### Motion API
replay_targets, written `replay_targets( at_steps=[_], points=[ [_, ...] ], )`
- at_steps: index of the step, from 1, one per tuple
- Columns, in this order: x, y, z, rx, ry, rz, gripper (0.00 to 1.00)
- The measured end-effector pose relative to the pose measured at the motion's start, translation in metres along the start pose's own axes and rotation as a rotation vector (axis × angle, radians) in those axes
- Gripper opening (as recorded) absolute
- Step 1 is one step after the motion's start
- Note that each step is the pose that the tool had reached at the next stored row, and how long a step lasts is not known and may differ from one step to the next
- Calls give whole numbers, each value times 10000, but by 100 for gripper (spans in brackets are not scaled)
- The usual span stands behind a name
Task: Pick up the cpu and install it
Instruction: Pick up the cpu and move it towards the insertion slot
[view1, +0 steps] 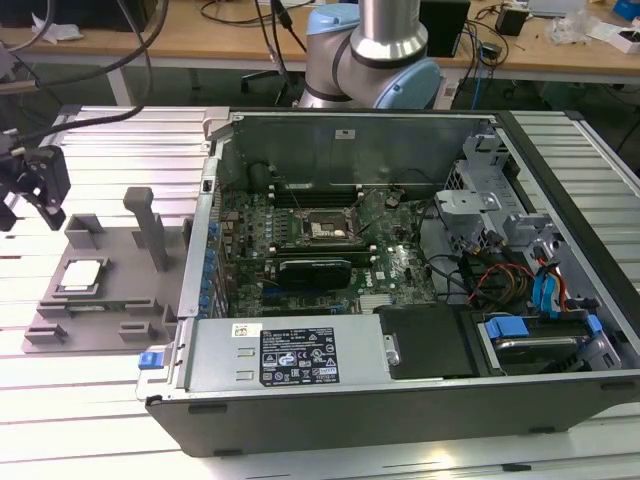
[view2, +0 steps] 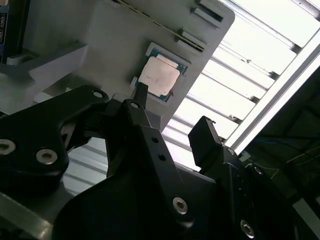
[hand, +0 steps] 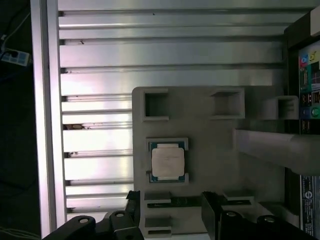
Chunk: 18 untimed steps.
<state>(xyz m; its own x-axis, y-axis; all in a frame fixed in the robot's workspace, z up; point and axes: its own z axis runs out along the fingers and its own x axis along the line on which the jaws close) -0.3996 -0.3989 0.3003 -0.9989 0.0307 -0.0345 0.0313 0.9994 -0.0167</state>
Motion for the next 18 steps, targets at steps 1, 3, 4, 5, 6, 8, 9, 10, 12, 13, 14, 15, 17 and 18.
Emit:
replay_targets(
  at_steps=[1,3,4,5,6,8,9,10,12,13,14,15,17,18],
  points=[
    [0,1,20,1,0,-24,60],
    [1,3,64,7,-2,-89,60],
    [2,6,101,12,-3,-155,60],
    [3,10,139,14,-4,-208,60],
    [4,12,167,15,-4,-233,60],
    [6,15,211,13,-5,-259,60],
    [7,16,231,14,-5,-270,60],
    [8,19,268,12,-6,-290,60],
    [9,21,304,12,-6,-310,60],
    [10,24,326,11,-6,-321,60],
    [11,26,344,11,-7,-330,60],
    [12,31,370,11,-6,-345,60],
    [13,38,407,10,-6,-370,60],
    [13,44,428,11,-7,-383,60]
  ],
)
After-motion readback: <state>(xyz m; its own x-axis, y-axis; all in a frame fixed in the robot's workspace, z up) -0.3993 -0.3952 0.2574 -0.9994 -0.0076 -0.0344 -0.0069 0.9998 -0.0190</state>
